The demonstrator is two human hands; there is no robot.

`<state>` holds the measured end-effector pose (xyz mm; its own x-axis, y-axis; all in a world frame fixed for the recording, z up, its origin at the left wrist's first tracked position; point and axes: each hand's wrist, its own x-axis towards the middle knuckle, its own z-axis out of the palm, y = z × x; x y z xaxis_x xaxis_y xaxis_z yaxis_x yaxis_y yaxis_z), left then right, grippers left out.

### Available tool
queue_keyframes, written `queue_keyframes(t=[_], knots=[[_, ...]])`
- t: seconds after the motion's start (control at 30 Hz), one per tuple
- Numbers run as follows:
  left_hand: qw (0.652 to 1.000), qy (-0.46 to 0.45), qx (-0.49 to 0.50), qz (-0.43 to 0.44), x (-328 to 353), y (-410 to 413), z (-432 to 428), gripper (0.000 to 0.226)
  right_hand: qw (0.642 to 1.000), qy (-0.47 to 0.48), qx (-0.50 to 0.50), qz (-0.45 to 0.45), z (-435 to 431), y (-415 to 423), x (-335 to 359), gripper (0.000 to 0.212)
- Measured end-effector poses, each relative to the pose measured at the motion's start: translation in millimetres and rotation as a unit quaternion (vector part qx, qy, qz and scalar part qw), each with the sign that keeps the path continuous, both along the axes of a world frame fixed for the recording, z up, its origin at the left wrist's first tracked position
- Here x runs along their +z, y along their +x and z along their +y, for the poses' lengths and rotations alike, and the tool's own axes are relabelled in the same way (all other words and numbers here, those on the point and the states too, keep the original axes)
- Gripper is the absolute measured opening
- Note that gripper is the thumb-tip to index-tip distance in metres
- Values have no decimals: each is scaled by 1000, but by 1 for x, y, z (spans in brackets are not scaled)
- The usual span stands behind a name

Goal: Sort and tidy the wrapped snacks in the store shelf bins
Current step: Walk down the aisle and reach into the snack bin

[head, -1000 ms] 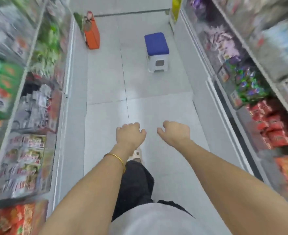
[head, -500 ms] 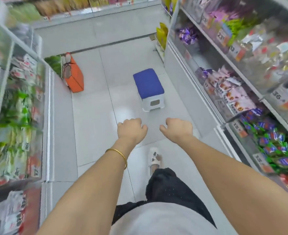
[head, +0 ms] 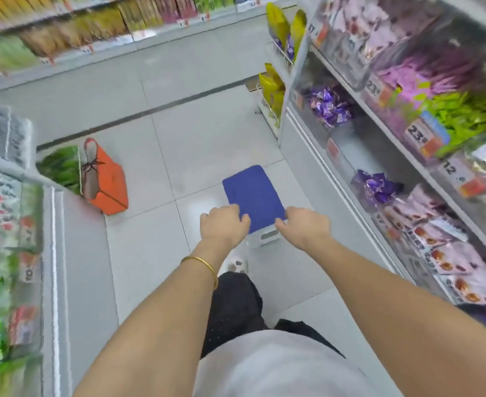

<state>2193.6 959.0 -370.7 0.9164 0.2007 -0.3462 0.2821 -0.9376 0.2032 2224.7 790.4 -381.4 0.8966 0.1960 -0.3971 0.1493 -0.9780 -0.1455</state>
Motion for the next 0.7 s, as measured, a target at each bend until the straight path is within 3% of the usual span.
queue_keyframes(t=[0.2, 0.4, 0.7], knots=[[994, -9, -113, 9, 1, 173, -8, 34, 989, 19, -146, 1, -9, 122, 0, 40], [970, -41, -238, 40, 5, 282, -70, 34, 958, 28, -284, 19, -47, 196, -8, 44], [969, -39, -226, 89, -17, 410, -131, 33, 941, 45, -333, 30, -121, 313, -26, 42]])
